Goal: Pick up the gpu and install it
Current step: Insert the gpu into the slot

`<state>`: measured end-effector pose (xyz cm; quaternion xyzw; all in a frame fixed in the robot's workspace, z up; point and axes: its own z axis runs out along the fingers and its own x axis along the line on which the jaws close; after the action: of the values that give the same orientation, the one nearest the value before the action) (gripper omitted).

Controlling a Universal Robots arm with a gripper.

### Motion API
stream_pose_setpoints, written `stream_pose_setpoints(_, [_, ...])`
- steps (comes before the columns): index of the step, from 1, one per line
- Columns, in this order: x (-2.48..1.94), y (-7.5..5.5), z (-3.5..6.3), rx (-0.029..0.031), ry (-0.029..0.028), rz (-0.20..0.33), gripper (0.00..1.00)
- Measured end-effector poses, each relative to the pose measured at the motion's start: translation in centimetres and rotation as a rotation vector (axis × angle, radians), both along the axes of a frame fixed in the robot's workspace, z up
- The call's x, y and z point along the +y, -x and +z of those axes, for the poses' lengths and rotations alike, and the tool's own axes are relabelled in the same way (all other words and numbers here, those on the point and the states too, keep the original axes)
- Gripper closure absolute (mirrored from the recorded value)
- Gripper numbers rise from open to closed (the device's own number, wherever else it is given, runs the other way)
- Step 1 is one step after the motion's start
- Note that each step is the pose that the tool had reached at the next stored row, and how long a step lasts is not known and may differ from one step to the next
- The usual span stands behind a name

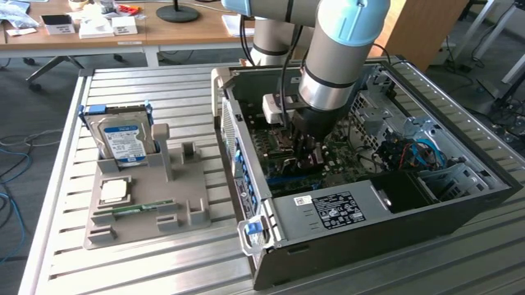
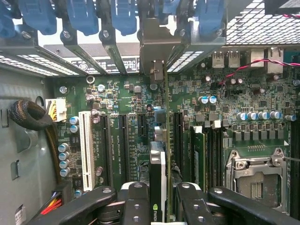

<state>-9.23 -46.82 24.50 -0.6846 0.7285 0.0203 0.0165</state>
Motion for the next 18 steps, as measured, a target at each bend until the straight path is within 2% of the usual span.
stream_pose_setpoints(18, [0.00, -0.13, 0.28, 0.0009, 0.0001, 0.012, 0.73])
